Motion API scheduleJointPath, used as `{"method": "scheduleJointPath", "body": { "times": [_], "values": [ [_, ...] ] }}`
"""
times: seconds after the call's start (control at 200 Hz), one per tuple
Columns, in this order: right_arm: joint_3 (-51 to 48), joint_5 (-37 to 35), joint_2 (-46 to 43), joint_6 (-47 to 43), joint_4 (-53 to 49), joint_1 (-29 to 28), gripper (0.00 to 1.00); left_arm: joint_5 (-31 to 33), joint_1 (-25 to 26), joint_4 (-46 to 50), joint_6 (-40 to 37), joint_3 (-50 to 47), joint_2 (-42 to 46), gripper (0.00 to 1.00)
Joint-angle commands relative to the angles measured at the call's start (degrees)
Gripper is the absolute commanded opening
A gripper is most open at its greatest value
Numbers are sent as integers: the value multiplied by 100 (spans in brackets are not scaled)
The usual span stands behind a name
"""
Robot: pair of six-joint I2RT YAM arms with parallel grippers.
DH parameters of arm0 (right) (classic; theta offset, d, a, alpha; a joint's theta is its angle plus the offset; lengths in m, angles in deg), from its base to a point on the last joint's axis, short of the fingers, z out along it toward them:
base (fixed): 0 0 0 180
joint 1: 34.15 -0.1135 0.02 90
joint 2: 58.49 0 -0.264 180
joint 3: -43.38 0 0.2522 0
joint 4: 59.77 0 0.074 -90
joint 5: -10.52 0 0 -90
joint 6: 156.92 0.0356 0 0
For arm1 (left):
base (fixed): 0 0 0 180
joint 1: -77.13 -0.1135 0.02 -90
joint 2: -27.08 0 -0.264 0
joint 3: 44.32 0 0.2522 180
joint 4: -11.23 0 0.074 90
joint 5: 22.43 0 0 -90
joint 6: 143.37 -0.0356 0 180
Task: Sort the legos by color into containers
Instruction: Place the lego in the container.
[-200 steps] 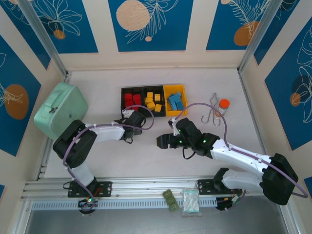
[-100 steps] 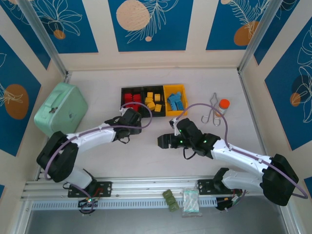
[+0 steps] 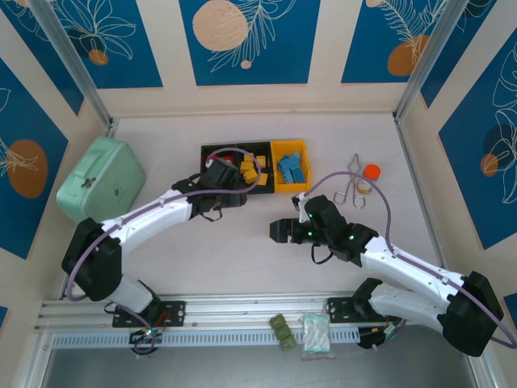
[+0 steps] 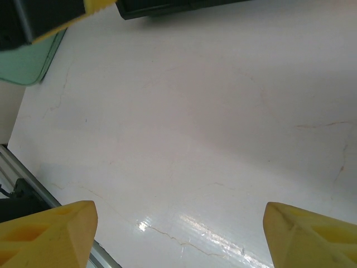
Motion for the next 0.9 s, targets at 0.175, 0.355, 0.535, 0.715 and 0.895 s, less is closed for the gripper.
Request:
{"method": "scheduleJointPath", "body": {
  "times": [0.175, 0.355, 0.535, 0.715, 0.895],
  "values": [
    [-210, 69, -345, 132, -235, 139, 79, -322, 55, 475, -354, 1653, -1251, 62],
    [-304, 101, -494, 154, -261, 237, 78, -322, 7, 845, -454, 2698, -2053, 62],
    [-358, 143, -633, 154, -346, 321, 79, -304, -134, 1288, -560, 3705, -2933, 62],
    [-414, 156, -754, 178, -423, 396, 79, -444, -291, 1533, -602, 4455, -3562, 63],
    [-386, 190, -782, 165, -490, 461, 79, -240, -329, 1925, -745, 5089, -3967, 65]
  ]
}}
